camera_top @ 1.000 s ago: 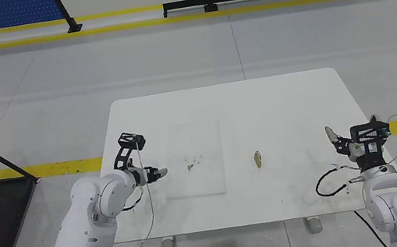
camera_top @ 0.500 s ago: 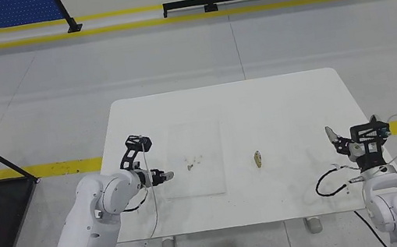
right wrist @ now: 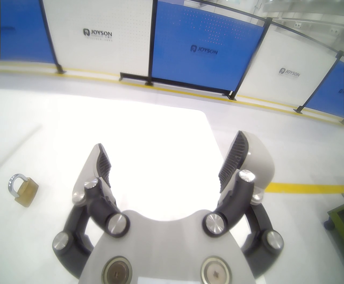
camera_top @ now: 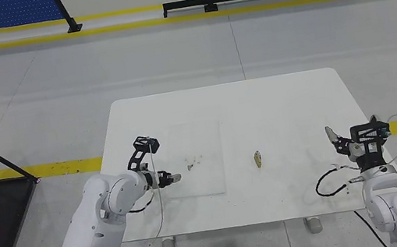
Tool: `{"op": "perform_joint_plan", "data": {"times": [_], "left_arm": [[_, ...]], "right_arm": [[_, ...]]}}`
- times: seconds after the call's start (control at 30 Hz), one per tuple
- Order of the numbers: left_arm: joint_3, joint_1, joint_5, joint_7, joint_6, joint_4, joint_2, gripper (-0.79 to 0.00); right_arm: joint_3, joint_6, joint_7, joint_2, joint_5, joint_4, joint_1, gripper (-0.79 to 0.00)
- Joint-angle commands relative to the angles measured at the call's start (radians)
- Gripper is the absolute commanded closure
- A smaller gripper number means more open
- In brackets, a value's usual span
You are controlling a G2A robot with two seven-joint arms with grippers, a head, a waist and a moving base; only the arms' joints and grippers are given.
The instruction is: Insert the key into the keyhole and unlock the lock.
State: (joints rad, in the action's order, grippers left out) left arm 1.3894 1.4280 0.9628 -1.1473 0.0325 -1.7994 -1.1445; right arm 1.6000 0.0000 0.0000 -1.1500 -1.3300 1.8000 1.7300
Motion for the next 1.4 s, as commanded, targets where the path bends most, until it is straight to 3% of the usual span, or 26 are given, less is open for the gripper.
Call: {"op": "perform_joint_plan", "data": {"times": [0.0, 1.27, 1.37], "left_arm": [[-0.008, -0.005, -0.005, 0.005, -0.004, 0.003, -0.001, -0.785], [-0.198, -0.158, -0.059, 0.140, -0.065, 0.208, -0.029, -0.785], [-0.212, -0.169, -0.063, 0.148, -0.069, 0.216, -0.032, -0.640]], "right_arm": [[0.000, 0.000, 0.000, 0.000, 0.000, 0.000, 0.000, -0.785], [0.000, 0.000, 0.000, 0.000, 0.000, 0.000, 0.000, -0.785], [0.000, 0.000, 0.000, 0.000, 0.000, 0.000, 0.000, -0.785]]}}
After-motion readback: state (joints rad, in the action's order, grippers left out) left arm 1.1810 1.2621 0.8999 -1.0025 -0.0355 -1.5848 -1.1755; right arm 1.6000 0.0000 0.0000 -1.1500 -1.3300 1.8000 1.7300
